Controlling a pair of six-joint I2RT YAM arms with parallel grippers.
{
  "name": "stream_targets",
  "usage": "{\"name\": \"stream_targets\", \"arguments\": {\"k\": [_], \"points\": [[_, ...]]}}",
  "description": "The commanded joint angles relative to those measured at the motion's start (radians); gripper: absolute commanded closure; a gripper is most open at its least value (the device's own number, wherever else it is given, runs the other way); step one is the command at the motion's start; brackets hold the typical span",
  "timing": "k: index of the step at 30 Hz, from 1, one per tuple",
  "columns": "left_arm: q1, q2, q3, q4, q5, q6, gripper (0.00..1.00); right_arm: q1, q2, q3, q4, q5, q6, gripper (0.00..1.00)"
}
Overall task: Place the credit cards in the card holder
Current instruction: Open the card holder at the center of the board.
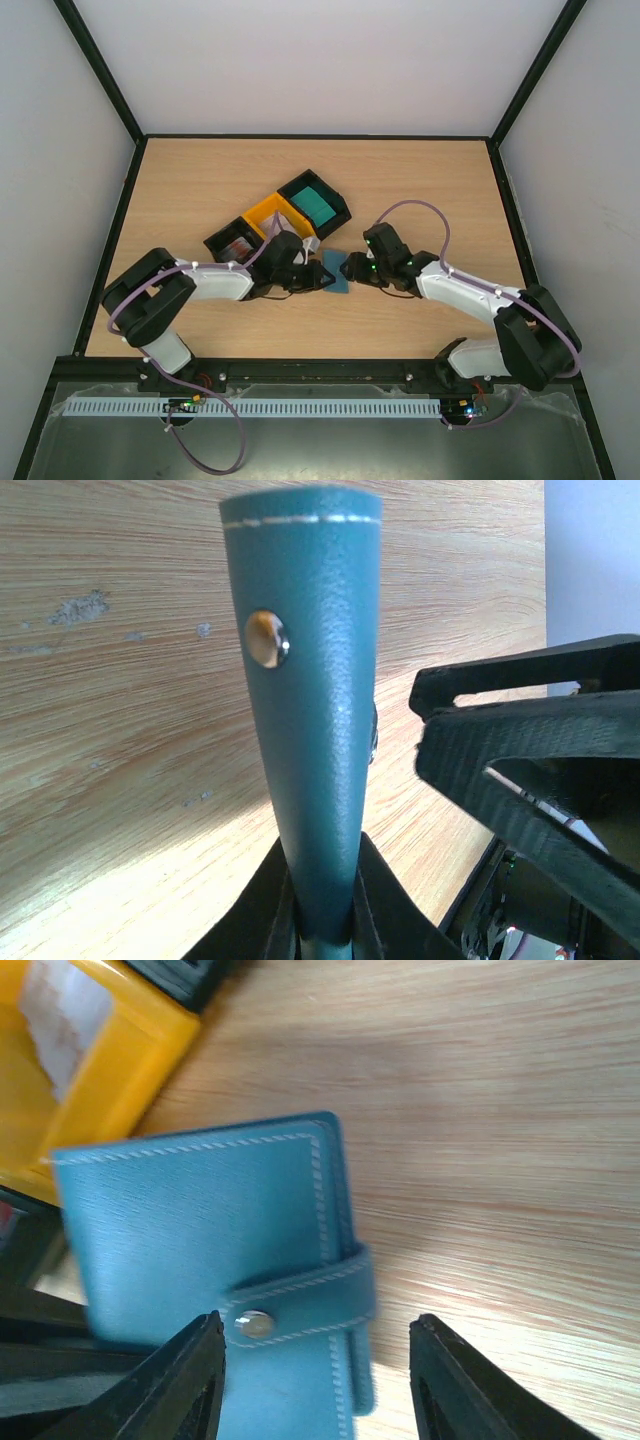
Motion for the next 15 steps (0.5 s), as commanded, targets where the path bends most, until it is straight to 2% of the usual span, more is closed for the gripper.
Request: {"name": "stream_targets", "arguments": {"k": [1,6,11,15], "points": [[0.001,-0.028,0.030,-0.025,-0.010,0.047,0.97,0.017,-0.016,0.040,0.002,-0.026,0.031,0.49],[0.000,-0.034,0.031,-0.002,0.008,0.042,0.97,0.033,0.047,0.069,-0.021,-0.006,0.022,0.46],[-0.001,-0.051,0.021,-0.005,-0.008,0.040,0.98,0.038,0.088,0.080,-0.092,0.075,0.008,0.47],[-0.001,-0.071,0.019,-0.028,-0.043,0.043,0.98,0.038,0.095,0.070,-0.189,0.208,0.003,0.51]]}}
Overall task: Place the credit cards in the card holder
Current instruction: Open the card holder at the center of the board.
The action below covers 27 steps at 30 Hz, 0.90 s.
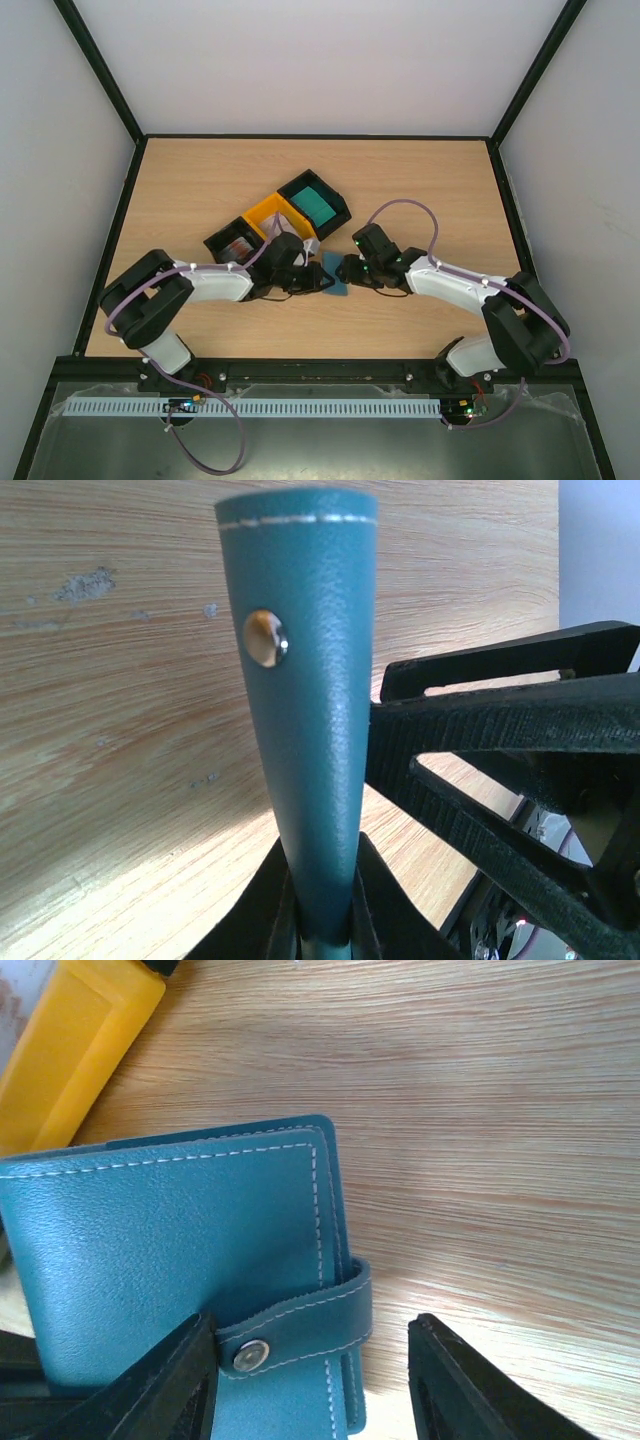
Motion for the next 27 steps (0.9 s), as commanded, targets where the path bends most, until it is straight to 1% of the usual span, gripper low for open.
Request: {"name": "stream_targets", "arguments": {"k": [1,4,6,7,11,13,17,21,23,24,27], "points": [[0.001,-0.065,0.016,0.001,-0.041,0.026,0.98,0.002,0.020,0.002,-0.187,0.231,-0.007,0.52],[0.005,-0.082,0.015,-0.006,-0.050,0.027,0.98,0.001,0.040,0.005,-0.281,0.389,0.017,0.52],[0.007,-0.085,0.020,-0.017,-0.054,0.030,0.98,0.002,0.037,0.027,-0.323,0.443,0.032,0.52],[0.008,-0.085,0.022,-0.025,-0.058,0.034,0.98,0.002,0.020,0.036,-0.323,0.443,0.032,0.52],[0.010,-0.081,0.024,-0.037,-0.058,0.039,0.98,0.001,-0.063,0.075,-0.276,0.367,0.019,0.52],[0.011,-0.083,0.024,-0.040,-0.060,0.039,0.98,0.002,-0.107,0.074,-0.216,0.283,0.002,0.50],[0.011,-0.089,0.030,-0.049,-0.059,0.039,0.97,0.002,-0.183,0.009,-0.065,0.131,0.007,0.44],[0.012,-0.095,0.032,-0.046,-0.041,0.032,0.97,0.002,-0.181,-0.042,0.006,0.097,0.061,0.44],[0.011,-0.094,0.031,-0.043,-0.034,0.028,0.97,0.001,-0.170,-0.069,0.045,0.092,0.095,0.46],[0.011,-0.093,0.031,-0.041,-0.029,0.026,0.97,0.002,-0.165,-0.084,0.067,0.090,0.110,0.48],[0.011,-0.090,0.031,-0.039,-0.023,0.021,0.98,0.002,-0.140,-0.109,0.091,0.106,0.130,0.60]]}}
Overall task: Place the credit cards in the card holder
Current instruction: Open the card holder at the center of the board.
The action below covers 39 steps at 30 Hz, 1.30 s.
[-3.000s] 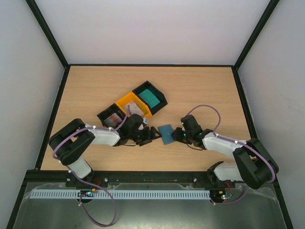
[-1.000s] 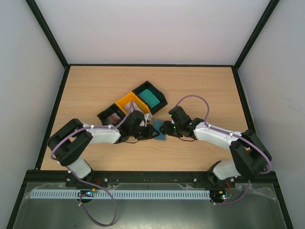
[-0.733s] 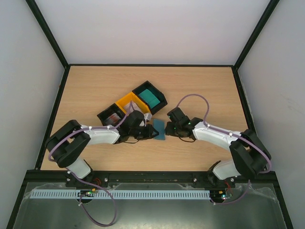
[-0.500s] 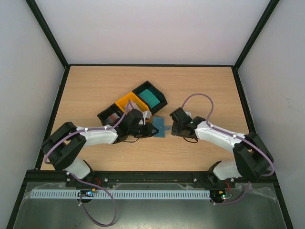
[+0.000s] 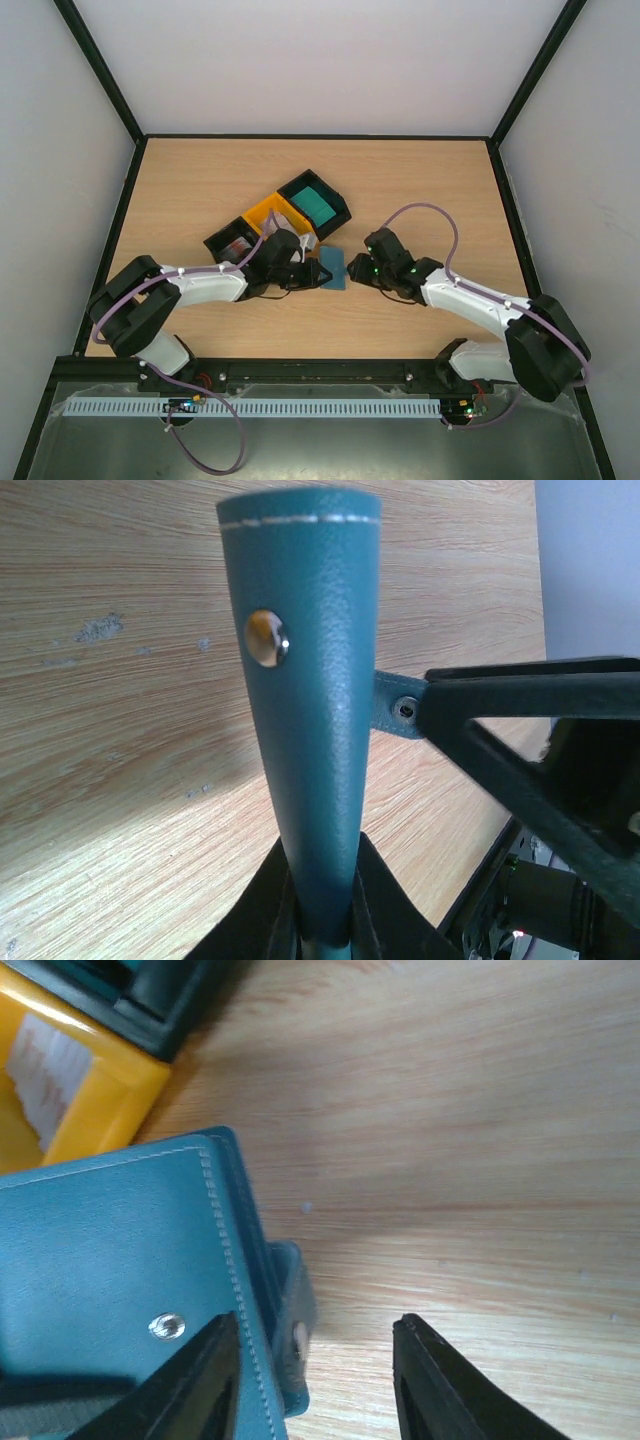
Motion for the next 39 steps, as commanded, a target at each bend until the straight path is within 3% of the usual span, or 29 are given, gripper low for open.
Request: {"name": "stream_targets", "arguments": {"k": [1,3,13,18,20,23,29,37,39], "points": [[0.006,-0.018,0.029,0.012,0.020,0.002,0.98,0.000,0.039,-0.036,0.075,0.008,0.054,0.65],[0.006,-0.018,0.027,0.014,0.024,0.002,0.98,0.001,0.056,-0.036,0.075,0.025,0.044,0.70],[0.006,-0.017,0.023,0.014,0.033,-0.009,0.97,0.001,0.138,-0.044,0.185,-0.036,0.025,0.76],[0.005,-0.023,0.021,0.008,0.027,-0.009,0.96,0.001,0.135,-0.067,0.217,-0.060,0.038,0.96],[0.004,-0.031,0.020,-0.021,-0.003,-0.008,0.87,0.001,0.115,-0.061,0.177,-0.034,0.035,0.98],[0.004,-0.033,0.017,-0.091,-0.059,0.004,0.63,0.000,0.079,-0.036,0.078,0.004,0.023,0.98],[0.004,-0.034,-0.015,-0.131,-0.085,0.011,0.24,0.001,0.100,0.047,-0.152,-0.020,-0.044,0.98],[0.004,-0.051,0.032,-0.208,-0.088,0.031,0.01,0.001,0.028,0.109,-0.177,-0.139,-0.028,0.98],[0.004,-0.043,0.060,-0.239,-0.082,0.044,0.00,0.001,0.026,0.133,-0.175,-0.152,-0.031,0.98]]}}
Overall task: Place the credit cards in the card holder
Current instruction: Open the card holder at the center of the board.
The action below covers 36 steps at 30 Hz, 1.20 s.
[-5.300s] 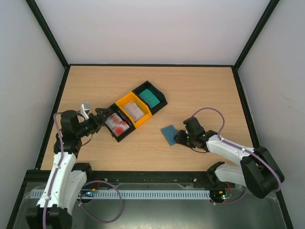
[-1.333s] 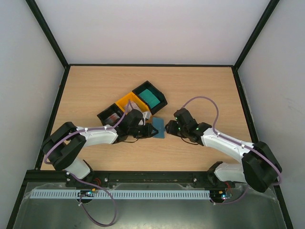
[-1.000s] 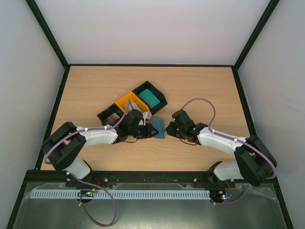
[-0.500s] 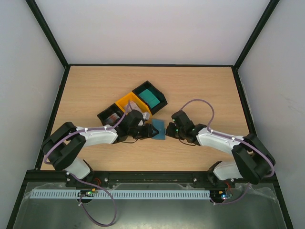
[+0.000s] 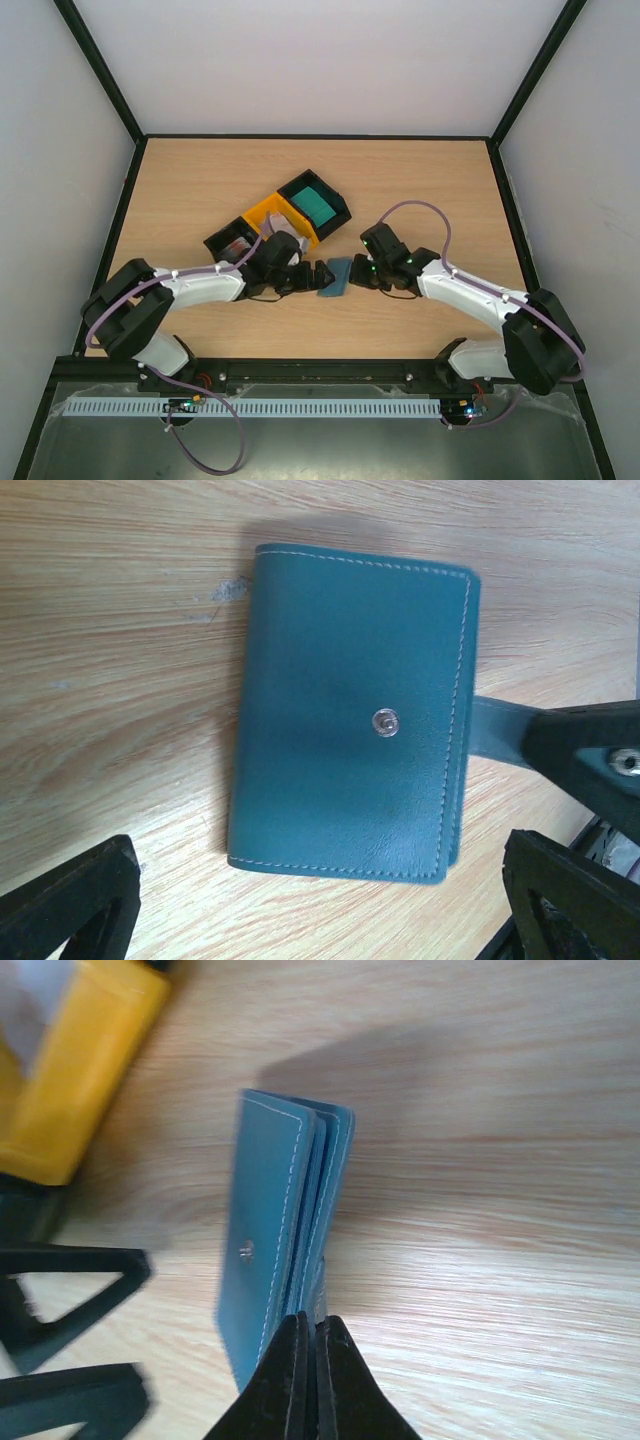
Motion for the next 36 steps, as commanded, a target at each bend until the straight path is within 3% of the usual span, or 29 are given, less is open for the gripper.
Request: {"name": "stream_targets", "arguments": {"k": [1,13,19,26,30,36], "points": [[0.004,-0.005,0.069,-0.086,0.006,0.033,0.00,0.001,-0.032,0.082,-0.030,-0.060,-0.016,0.98],[0.004,0.042,0.095,-0.114,-0.022,0.021,0.02,0.001,0.013,0.099,0.025,-0.117,-0.023,0.98],[0.005,0.059,0.096,-0.131,-0.045,0.011,0.10,0.001,0.013,0.080,-0.014,-0.042,-0.039,0.98],[0.004,0.084,0.121,-0.191,-0.104,0.022,0.26,0.001,0.005,0.091,-0.063,0.044,-0.050,0.98],[0.006,0.097,0.138,-0.233,-0.143,0.036,0.26,0.001,0.002,0.094,-0.100,0.098,-0.065,0.98],[0.010,0.100,0.154,-0.244,-0.145,0.054,0.12,0.001,-0.016,0.068,-0.154,0.185,-0.090,0.98]]}}
